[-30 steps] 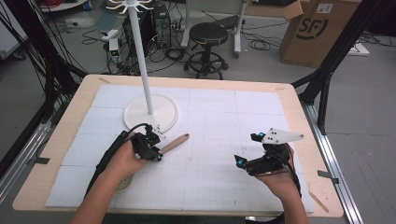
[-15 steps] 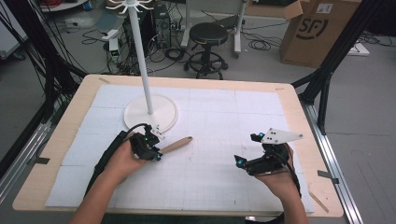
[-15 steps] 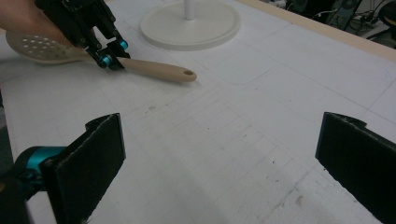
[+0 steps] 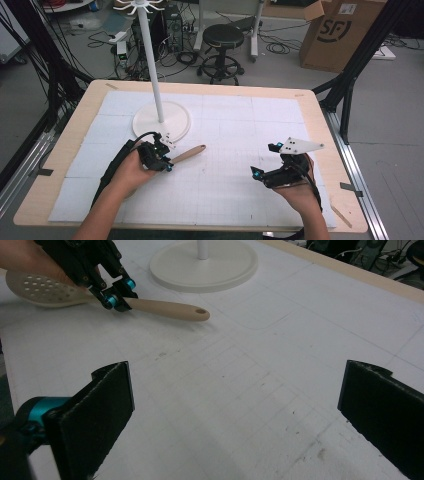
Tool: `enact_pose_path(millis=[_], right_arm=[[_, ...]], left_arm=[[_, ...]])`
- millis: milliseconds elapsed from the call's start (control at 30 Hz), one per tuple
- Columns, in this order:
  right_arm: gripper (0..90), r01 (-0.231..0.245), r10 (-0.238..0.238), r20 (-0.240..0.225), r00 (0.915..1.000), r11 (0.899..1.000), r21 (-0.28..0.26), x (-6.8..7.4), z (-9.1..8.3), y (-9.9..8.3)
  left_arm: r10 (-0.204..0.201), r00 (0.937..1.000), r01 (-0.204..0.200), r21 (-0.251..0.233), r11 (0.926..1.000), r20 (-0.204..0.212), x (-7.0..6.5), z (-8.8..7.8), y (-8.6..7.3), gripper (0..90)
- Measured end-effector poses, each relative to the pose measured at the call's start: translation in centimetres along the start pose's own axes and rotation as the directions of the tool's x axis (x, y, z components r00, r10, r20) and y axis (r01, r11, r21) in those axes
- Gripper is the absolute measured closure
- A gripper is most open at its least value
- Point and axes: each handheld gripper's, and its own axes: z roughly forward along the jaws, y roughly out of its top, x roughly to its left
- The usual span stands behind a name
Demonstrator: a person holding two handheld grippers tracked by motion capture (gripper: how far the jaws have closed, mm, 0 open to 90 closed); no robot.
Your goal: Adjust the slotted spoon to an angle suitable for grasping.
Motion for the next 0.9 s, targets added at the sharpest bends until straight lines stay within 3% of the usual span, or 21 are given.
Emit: enact_pose_path(millis=[233,600,767,900], right_arm=[[0.2,0.000,0.000,0.002,1.0000,1.000,0.002,0.0,0.1,0.0],[0.2,0.000,0.000,0.007,1.0000,1.000,0.003,0.1,0.1,0.0],[0.2,0.003,-0.003,0.010,0.9999,1.000,0.000,-0.1,0.1,0.0],[0.2,0.008,-0.008,0.015,0.9999,1.000,0.010,-0.1,0.1,0.0]], left_arm=[[-0.038,0.9993,0.038,-0.059,0.9975,0.003,0.3,-1.3,-0.4,75.9],[-0.043,0.9991,0.043,-0.152,0.9875,0.002,0.6,-3.7,-0.5,75.9],[-0.038,0.9992,0.035,-0.219,0.9751,-0.011,0.7,-5.0,-1.0,75.9],[-0.023,0.9997,0.022,-0.290,0.9569,0.000,0.5,-6.0,-1.7,75.9]])
